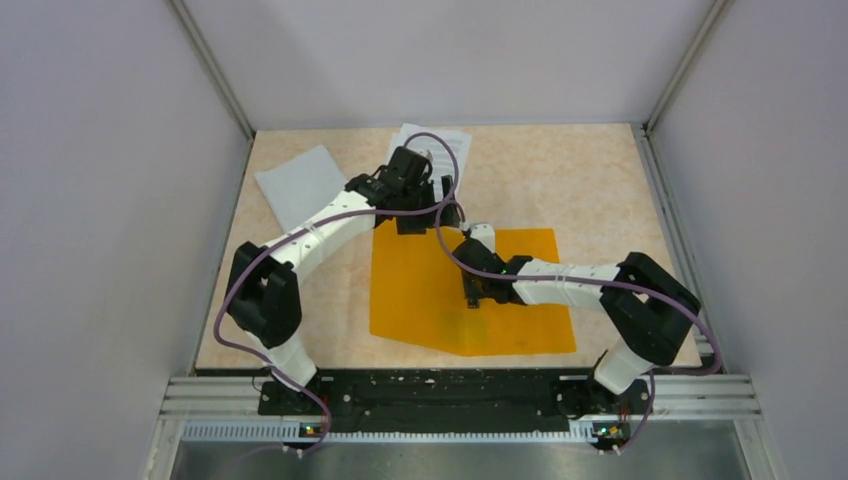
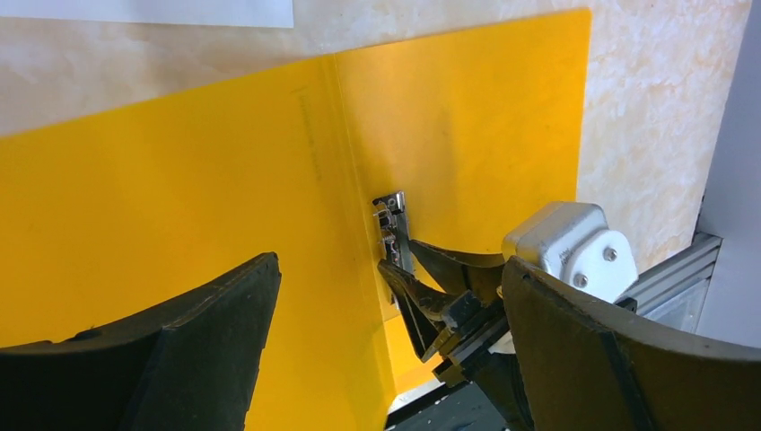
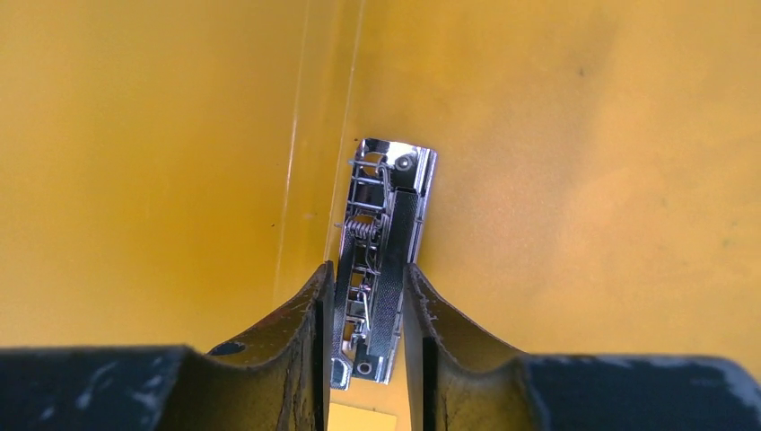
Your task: Put the files into the folder
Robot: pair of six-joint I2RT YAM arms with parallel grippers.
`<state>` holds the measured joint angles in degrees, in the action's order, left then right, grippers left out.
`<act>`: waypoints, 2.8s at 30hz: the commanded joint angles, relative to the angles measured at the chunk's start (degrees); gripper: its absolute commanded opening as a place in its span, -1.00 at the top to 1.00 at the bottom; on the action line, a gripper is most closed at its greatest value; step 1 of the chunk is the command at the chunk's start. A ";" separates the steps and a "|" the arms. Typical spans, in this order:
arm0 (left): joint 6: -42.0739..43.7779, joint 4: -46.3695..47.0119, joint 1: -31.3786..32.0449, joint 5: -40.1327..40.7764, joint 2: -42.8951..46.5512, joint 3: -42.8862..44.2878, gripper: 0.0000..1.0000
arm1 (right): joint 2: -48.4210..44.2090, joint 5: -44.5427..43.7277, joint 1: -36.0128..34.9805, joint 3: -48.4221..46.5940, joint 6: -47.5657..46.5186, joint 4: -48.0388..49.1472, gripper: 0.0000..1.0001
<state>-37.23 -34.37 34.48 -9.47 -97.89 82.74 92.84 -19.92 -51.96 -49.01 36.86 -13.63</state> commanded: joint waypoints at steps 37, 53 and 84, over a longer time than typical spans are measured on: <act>-22.10 -6.38 13.70 31.16 -2.64 -22.19 0.43 | -11.71 9.04 2.64 7.61 -2.10 1.90 -0.03; -23.35 -5.42 13.79 28.53 -2.59 -22.51 0.44 | -13.60 5.38 -0.86 3.83 -1.17 -3.21 0.54; -24.81 -1.87 12.51 24.16 -0.06 -28.73 0.76 | -4.96 0.11 -4.02 2.00 2.88 -8.55 0.85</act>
<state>-60.66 -34.87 47.31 18.57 -96.88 57.47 86.91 -16.80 -55.48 -46.24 38.26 -19.81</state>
